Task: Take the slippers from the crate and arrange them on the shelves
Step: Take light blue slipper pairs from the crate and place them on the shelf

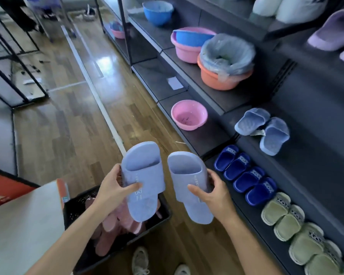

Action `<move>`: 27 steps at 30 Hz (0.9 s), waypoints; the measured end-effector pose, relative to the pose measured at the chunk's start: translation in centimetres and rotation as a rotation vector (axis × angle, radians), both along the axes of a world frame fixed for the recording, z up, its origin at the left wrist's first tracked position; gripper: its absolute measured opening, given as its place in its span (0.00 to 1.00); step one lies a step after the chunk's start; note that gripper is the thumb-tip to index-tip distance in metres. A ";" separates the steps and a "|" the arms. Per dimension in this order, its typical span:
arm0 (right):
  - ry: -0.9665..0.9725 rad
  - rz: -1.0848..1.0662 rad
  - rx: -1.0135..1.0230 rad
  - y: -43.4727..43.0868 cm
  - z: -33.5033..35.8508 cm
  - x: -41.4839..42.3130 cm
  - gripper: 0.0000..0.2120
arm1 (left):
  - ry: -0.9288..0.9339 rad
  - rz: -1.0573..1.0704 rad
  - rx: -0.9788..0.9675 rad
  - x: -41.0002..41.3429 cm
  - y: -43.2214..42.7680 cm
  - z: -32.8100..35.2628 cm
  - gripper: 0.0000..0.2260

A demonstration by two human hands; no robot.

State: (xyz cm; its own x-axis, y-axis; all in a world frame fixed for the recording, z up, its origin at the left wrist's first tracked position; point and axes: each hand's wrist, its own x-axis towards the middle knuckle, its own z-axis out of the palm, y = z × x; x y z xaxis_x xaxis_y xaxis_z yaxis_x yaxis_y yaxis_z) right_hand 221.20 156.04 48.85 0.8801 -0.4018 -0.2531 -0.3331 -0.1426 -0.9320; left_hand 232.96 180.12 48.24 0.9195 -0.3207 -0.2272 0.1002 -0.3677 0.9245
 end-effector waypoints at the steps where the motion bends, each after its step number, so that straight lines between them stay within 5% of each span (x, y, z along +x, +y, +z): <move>1: -0.006 -0.016 -0.003 -0.9 0.7 -0.9 0.21 | -0.013 -0.015 -0.013 -0.4 -1.0 0.9 0.27; 8: -0.020 -0.220 -0.044 -7.0 3.5 -7.9 0.39 | -0.064 -0.173 -0.067 -2.4 -9.3 5.4 0.27; 21: 0.019 -0.663 -0.066 -13.5 3.9 -14.1 0.35 | 0.043 -0.622 -0.133 -2.1 -24.3 6.2 0.31; 27: 0.002 -0.858 -0.061 -15.6 3.4 -12.7 0.35 | 0.084 -0.809 -0.074 0.3 -30.9 4.5 0.18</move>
